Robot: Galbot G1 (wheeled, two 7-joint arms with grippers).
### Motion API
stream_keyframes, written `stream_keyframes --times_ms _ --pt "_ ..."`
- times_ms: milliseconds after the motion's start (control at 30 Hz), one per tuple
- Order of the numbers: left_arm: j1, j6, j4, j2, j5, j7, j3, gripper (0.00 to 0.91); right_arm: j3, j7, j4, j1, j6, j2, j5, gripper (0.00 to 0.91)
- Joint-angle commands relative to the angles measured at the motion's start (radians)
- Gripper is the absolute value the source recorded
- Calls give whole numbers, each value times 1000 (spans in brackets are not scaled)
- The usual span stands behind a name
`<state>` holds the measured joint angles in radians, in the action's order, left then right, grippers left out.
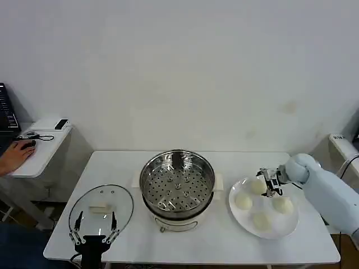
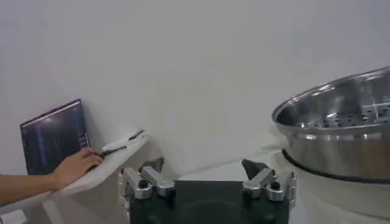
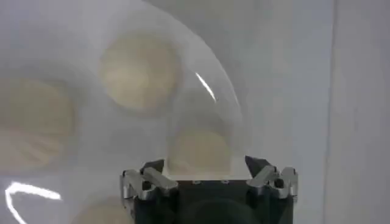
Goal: Take steamed baozi put them in steamer then cover it.
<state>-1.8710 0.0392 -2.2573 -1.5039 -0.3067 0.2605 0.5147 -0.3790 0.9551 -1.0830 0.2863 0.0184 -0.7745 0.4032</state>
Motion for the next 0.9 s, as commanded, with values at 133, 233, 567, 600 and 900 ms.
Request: stream_keyframes --times_ms 133,233,567,600,900 --pt "2 0 2 1 -3 0 0 907 -29 0 41 -21 12 -23 10 715" --pt "3 1 1 1 -2 0 0 907 -34 5 42 -22 14 -23 10 645" --pt "0 1 -3 1 -1 0 -1 907 -44 22 34 -43 11 -10 -12 625" --pt "0 1 -3 1 -1 0 -1 907 -45 26 31 -51 8 -6 -17 625" --pt "-1 0 -1 6 3 -1 1 907 -129 35 -83 -201 6 92 -142 625"
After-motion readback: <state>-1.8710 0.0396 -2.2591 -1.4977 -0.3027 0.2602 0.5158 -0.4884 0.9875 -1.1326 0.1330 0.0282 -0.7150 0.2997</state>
